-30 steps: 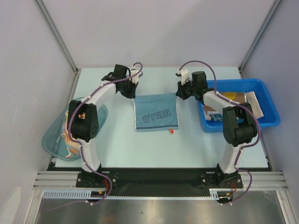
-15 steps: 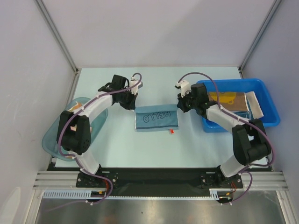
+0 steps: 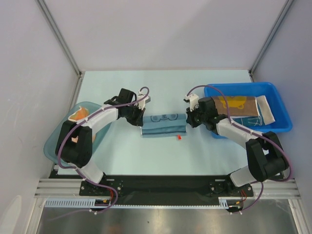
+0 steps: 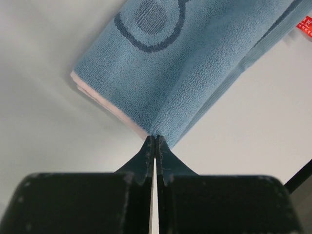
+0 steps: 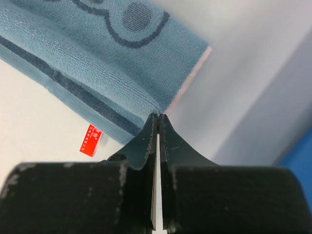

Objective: Fold and stack the towels
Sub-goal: Fold the towel

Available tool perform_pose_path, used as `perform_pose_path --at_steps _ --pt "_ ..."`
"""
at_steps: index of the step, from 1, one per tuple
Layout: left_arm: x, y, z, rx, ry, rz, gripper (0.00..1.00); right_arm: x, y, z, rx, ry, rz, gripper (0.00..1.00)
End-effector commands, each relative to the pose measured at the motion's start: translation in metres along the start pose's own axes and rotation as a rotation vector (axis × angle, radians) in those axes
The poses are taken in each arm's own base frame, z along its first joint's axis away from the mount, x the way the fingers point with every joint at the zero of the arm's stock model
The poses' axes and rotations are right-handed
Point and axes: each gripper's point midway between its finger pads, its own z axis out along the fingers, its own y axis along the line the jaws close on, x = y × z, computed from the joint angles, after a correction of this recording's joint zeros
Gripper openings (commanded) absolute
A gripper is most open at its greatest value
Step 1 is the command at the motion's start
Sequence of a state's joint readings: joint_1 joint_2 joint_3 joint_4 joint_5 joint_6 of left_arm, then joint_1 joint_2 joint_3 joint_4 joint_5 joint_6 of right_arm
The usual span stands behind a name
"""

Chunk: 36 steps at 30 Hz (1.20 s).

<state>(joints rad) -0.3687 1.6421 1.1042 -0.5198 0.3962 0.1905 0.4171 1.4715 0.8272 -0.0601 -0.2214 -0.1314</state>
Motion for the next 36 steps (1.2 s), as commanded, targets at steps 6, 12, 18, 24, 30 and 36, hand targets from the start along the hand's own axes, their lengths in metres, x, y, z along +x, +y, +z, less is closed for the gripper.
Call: perform_pose_path --at_steps 6,12,18,24,30,36 --pt "-0.003 -0.003 0.0 -0.02 -0.02 0.007 0.0 0.01 0.005 0.002 0.044 0.035 0.02 0.0" --pt "0.003 -0.003 -0.004 -0.05 0.01 0.003 0.17 0.019 0.006 0.001 0.062 0.083 0.049 0.04" --pt "-0.018 -0.013 -0.034 -0.074 -0.061 -0.011 0.32 0.018 0.028 -0.018 0.027 0.113 0.119 0.28" --pt "-0.036 -0.025 -0.034 -0.085 -0.098 -0.106 0.33 -0.02 0.047 -0.033 -0.014 0.049 0.195 0.32" --pt "-0.03 -0.026 -0.005 -0.075 -0.113 -0.244 0.33 -0.035 0.036 -0.005 0.064 0.017 0.209 0.28" --pt "-0.013 -0.024 0.024 -0.076 -0.086 -0.391 0.31 0.005 0.04 0.033 0.077 0.173 0.216 0.24"
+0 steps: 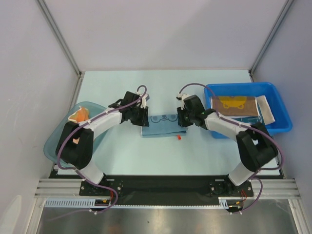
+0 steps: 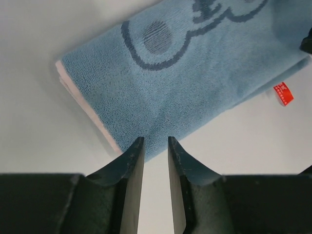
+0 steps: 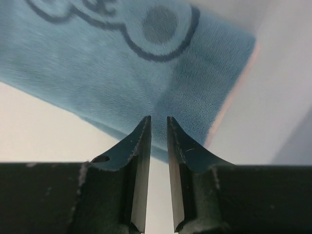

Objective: Fold and stack the towels
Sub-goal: Fold the towel

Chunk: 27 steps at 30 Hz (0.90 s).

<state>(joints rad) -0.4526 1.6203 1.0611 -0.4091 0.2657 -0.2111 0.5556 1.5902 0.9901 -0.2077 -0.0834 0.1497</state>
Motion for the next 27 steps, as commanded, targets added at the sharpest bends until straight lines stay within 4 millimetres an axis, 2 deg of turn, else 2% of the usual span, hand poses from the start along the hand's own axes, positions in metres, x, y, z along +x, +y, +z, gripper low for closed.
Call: perform_pose_path --at_steps 1,3,4,5,7,9,10,13,14,18,19,20,21,22,23,24,25,27 --pt "0.005 -0.002 0.013 -0.002 -0.017 -0.104 0.31 0.021 0.003 0.016 0.045 0.091 0.016 0.24" --pt "0.023 0.004 0.017 -0.027 0.009 -0.111 0.31 0.037 0.006 0.017 0.035 0.127 0.034 0.24" --pt "0.028 0.008 0.017 -0.046 0.022 -0.123 0.3 0.05 0.005 0.017 0.03 0.152 0.042 0.24" --pt "0.034 0.015 0.017 -0.083 0.032 -0.127 0.29 0.053 0.005 0.017 0.03 0.152 0.049 0.24" --pt "0.04 0.022 0.016 -0.116 0.049 -0.134 0.28 0.052 0.003 0.013 0.042 0.135 0.047 0.24" --pt "0.038 0.021 0.011 -0.124 0.037 -0.141 0.27 0.048 0.004 0.008 0.043 0.128 0.039 0.24" --pt "0.039 0.021 0.008 -0.135 0.039 -0.153 0.27 0.037 0.006 0.003 0.035 0.107 0.036 0.24" --pt "0.025 0.021 -0.009 -0.164 -0.013 -0.164 0.29 0.024 0.01 -0.009 0.031 0.09 0.041 0.25" --pt "0.014 0.017 -0.018 -0.16 -0.05 -0.161 0.32 0.016 0.014 -0.014 0.023 0.08 0.055 0.26" --pt "-0.002 0.008 -0.03 -0.135 -0.115 -0.168 0.34 0.003 0.011 -0.025 0.063 0.036 0.107 0.27" --pt "-0.012 -0.006 -0.031 -0.054 -0.154 -0.164 0.34 0.003 0.011 -0.024 0.064 0.032 0.117 0.27" --pt "-0.006 -0.009 -0.027 -0.025 -0.151 -0.175 0.34 0.003 0.005 -0.023 0.091 0.022 0.128 0.27" --pt "-0.01 -0.014 -0.024 0.006 -0.172 -0.197 0.34 0.011 -0.003 -0.02 0.12 0.032 0.138 0.25" --pt "-0.006 -0.015 -0.02 0.017 -0.161 -0.211 0.33 0.015 -0.006 -0.017 0.128 0.036 0.148 0.25" --pt "0.007 -0.012 -0.013 0.014 -0.132 -0.23 0.33 0.019 -0.008 -0.012 0.127 0.034 0.155 0.25" --pt "0.01 -0.011 -0.007 0.02 -0.132 -0.246 0.32 0.034 -0.012 -0.008 0.135 0.062 0.165 0.25" --pt "0.027 -0.008 0.002 0.021 -0.092 -0.261 0.31 0.041 -0.013 -0.005 0.136 0.073 0.171 0.25" --pt "0.037 -0.002 0.009 0.005 -0.076 -0.279 0.31 0.052 -0.019 0.0 0.155 0.081 0.18 0.24"
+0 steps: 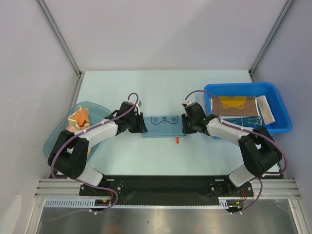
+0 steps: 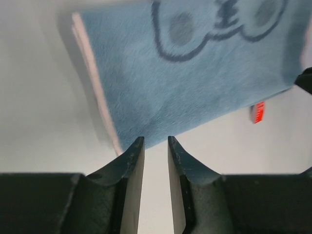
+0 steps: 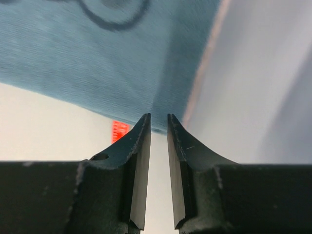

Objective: Fold and stack the towels
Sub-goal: Fold the towel

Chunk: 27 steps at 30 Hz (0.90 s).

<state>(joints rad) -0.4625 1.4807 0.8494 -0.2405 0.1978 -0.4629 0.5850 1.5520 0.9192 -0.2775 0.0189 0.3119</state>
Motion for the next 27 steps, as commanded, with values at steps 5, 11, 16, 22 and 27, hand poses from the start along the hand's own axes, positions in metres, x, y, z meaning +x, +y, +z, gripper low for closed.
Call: perform_pose_path --at_steps 5,11,16,22,27 --pt "0.044 0.031 0.022 -0.086 0.074 -0.081 0.29 0.032 -0.023 0.012 0.071 0.029 0.041 0.24" --pt "0.009 0.038 -0.003 -0.219 0.006 -0.044 0.34 -0.001 -0.012 -0.022 0.044 -0.042 0.043 0.25" --pt "-0.046 0.022 -0.025 -0.231 -0.109 0.012 0.38 -0.029 -0.004 -0.03 -0.001 -0.099 0.092 0.35" --pt "-0.058 -0.01 0.019 -0.05 -0.04 0.043 0.38 -0.042 -0.018 0.001 0.017 -0.093 0.242 0.46" --pt "-0.055 0.014 0.049 -0.091 0.016 0.01 0.37 -0.037 -0.012 0.02 -0.007 -0.068 0.301 0.59"
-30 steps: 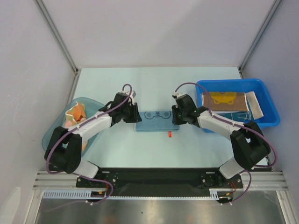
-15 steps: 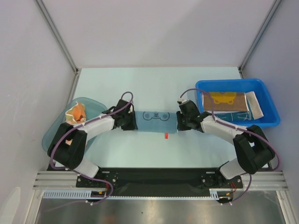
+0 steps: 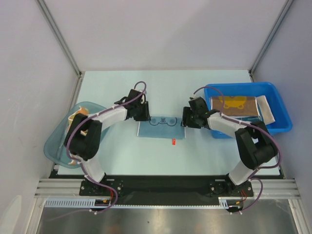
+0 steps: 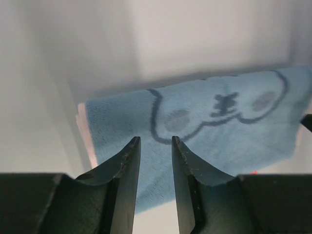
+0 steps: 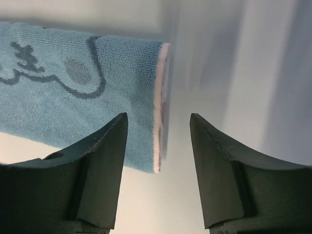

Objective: Fold and stack the towels
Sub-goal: Fold the towel, then neatly place the folded towel into the bin

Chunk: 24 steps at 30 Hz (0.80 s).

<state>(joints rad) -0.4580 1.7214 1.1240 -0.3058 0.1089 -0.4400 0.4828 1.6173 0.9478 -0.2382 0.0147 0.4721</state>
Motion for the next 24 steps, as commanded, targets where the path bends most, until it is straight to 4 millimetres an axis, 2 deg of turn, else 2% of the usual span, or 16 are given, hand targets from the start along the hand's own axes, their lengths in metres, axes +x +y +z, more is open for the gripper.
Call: perform_pose_path --at_steps 1,5,8,16,24 --pt "0.001 0.015 0.017 0.001 0.039 -0.014 0.36 -0.01 0.022 0.006 -0.076 -0.025 0.061 0.59" --pt "0.008 0.036 0.023 -0.048 0.055 -0.048 0.36 0.006 0.019 0.011 -0.044 0.003 0.058 0.6" --pt "0.012 0.041 0.022 -0.057 0.058 -0.063 0.37 0.023 0.014 0.017 -0.031 0.03 0.054 0.6" --pt "0.022 0.047 0.026 -0.07 0.085 -0.07 0.37 0.047 0.007 0.029 -0.025 0.068 0.039 0.59" --pt "0.036 0.057 0.027 -0.109 0.104 -0.09 0.37 0.063 0.011 0.033 -0.038 0.098 0.031 0.45"
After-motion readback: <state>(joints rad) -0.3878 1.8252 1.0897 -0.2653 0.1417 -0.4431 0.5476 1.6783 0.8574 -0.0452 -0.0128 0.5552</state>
